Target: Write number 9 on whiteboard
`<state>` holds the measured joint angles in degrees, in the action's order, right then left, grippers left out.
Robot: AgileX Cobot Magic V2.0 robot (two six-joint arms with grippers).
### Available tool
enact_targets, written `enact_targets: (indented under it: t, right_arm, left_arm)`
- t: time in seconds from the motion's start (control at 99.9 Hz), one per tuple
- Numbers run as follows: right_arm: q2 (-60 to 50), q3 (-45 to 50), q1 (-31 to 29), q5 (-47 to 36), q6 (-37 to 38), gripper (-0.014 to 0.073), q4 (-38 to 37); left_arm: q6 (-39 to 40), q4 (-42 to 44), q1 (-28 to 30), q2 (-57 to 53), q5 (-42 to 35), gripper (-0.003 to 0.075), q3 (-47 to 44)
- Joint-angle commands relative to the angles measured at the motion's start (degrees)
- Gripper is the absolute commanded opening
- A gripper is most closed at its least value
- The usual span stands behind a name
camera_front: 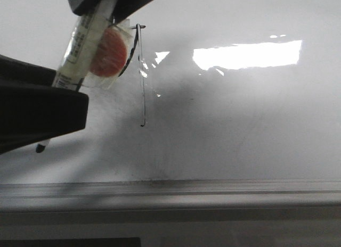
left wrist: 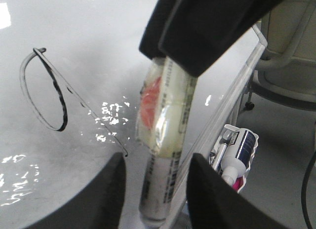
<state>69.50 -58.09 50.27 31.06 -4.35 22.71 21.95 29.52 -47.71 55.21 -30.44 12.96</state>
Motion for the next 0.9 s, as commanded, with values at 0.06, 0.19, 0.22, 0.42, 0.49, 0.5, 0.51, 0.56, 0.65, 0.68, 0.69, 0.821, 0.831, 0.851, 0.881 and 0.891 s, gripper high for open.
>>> enact_targets:
  t: [0.06,0.19,0.22,0.42,0.49,0.5,0.51,0.56,0.65,0.68,0.69,0.821,0.831,0.851,0.881,0.891]
  right_arm:
    - [-1.1,-2.0,0.2,-2.6,0.1,-0.0060,1.2]
    - [-1.1,-2.0,0.2,-2.8,0.1,0.0080,1.1]
    - [-1.1,-2.0,0.2,-3.0,0.1,0.0160,1.1]
    - [-1.3,-2.0,-0.7,-3.3,0.1,0.0422,0.9]
    - [-1.6,-2.0,-0.7,-3.3,0.1,0.0416,0.7]
    - [-1.6,-2.0,-0.7,-3.3,0.1,0.0416,0.7]
    - [-1.6,-2.0,-0.7,-3.3,0.1,0.0416,0.7]
    - [-1.7,-2.0,-0.7,-3.2,0.1,0.0416,0.7]
    - [-1.7,-2.0,-0.7,-3.2,0.1,0.0416,0.7]
    - [-1.7,-2.0,-0.7,-3.2,0.1,0.0416,0.7]
    - [-1.7,-2.0,-0.7,-3.2,0.1,0.0416,0.7]
    - [-1.7,-2.0,-0.7,-3.7,0.1,0.0416,0.7]
    - [-1.7,-2.0,-0.7,-3.7,0.1,0.0416,0.7]
    - [-1.7,-2.0,-0.7,-3.9,0.1,0.0416,0.7]
    - [-1.7,-2.0,-0.7,-4.0,0.1,0.0416,0.7]
    - [-1.7,-2.0,-0.7,-4.0,0.1,0.0416,0.7]
  left_arm:
    - [0.4,-1.0,-0.2,-0.2,-4.8,-0.0018,1.9]
    - [0.5,-1.2,-0.2,-0.2,-4.8,-0.0020,1.9]
    - [0.5,-1.6,-0.2,-0.2,-4.9,-0.0020,1.9]
    - [5.4,-13.2,-0.2,-2.7,-2.8,-0.0020,1.9]
    - [6.5,-21.7,-0.2,-4.1,1.2,-0.0021,1.9]
    - [6.5,-22.6,-0.2,-4.2,1.7,-0.0021,1.9]
    - [6.5,-24.4,-0.2,-4.5,2.6,-0.0021,1.9]
    - [6.5,-31.5,-0.2,-5.3,5.7,-0.0021,1.9]
    - [6.5,-41.6,-0.2,-5.8,9.2,-0.0021,1.9]
    - [6.5,-42.0,-0.2,-5.8,9.7,-0.0021,1.9]
    - [6.5,-42.0,-0.2,-5.8,9.8,-0.0021,1.9]
    - [6.5,-42.1,-0.2,-5.3,9.0,-0.0021,1.9]
    - [6.5,-42.1,-0.2,-5.3,8.9,-0.0021,1.9]
    - [6.5,-42.1,-0.2,-5.0,8.8,-0.0021,1.9]
    - [6.5,-42.1,-0.2,-4.5,8.6,-0.0021,1.9]
    - [6.5,-42.1,-0.2,-4.4,8.6,-0.0020,1.9]
